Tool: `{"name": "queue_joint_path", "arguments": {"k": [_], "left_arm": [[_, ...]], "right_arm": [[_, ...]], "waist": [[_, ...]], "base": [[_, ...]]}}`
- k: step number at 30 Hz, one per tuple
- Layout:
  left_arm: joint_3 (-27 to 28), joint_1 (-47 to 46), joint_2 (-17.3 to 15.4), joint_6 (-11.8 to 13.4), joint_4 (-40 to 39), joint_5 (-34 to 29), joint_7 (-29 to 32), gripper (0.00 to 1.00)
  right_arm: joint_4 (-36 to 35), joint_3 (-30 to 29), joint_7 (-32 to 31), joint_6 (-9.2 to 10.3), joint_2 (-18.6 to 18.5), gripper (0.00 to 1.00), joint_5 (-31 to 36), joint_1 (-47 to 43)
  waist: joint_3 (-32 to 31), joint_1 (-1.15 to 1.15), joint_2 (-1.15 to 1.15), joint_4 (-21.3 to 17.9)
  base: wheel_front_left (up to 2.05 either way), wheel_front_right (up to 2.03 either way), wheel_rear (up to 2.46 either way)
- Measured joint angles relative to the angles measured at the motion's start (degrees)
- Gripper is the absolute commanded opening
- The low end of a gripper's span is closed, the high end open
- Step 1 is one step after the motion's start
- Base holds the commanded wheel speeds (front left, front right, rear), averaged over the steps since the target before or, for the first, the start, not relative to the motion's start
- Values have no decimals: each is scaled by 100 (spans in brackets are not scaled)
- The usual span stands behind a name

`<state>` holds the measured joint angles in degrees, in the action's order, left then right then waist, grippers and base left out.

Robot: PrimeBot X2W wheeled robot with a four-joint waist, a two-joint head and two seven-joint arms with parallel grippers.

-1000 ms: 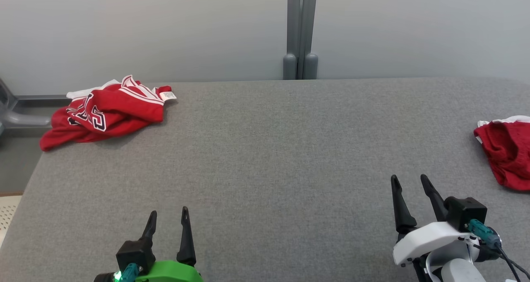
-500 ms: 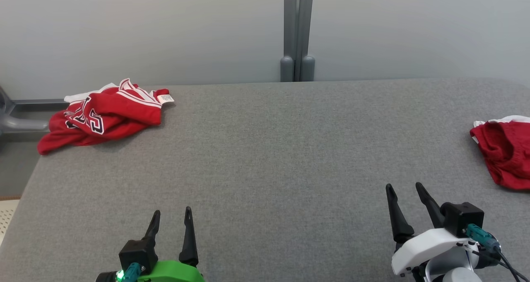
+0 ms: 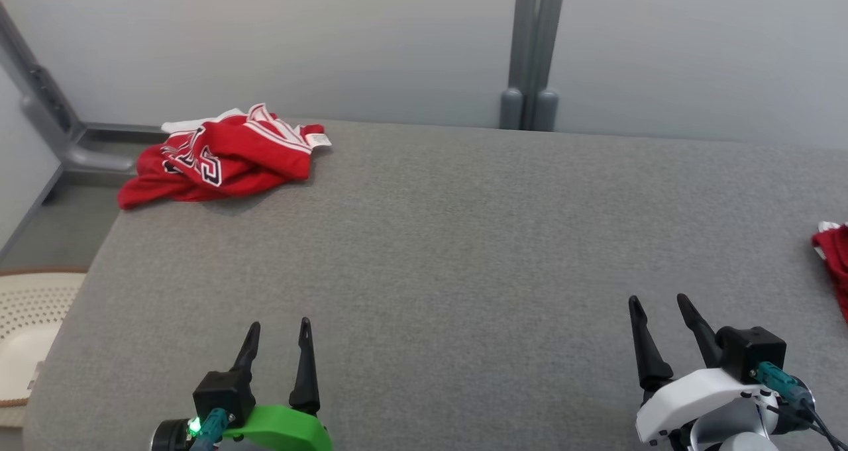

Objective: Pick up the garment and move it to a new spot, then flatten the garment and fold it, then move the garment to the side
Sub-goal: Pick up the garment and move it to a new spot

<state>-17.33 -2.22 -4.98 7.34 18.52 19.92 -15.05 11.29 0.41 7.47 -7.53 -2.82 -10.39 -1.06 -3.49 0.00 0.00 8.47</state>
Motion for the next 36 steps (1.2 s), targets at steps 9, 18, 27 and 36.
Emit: {"name": "queue_joint_path", "arguments": {"k": [9, 18, 27, 36], "left_arm": [[96, -69, -144, 43, -122, -12, -9, 100], [259, 46, -197, 135, -376, 4, -9, 100], [297, 150, -164, 172, -445, 2, -10, 100], [358, -141, -478, 41, -608, -73, 97, 100]], "right_arm": [[2, 165, 23, 0, 0, 100, -38, 182], [91, 479, 10, 0, 5, 100, -14, 516], [210, 584, 19, 0, 3, 100, 23, 617], [-10, 464, 86, 0, 7, 100, 37, 429]], "waist": [[37, 0, 0, 1023], [143, 0, 0, 1850], [311, 0, 0, 2038], [345, 0, 0, 1989]], "base": [[0, 0, 0], [0, 0, 0], [0, 0, 0], [0, 0, 0]]}}
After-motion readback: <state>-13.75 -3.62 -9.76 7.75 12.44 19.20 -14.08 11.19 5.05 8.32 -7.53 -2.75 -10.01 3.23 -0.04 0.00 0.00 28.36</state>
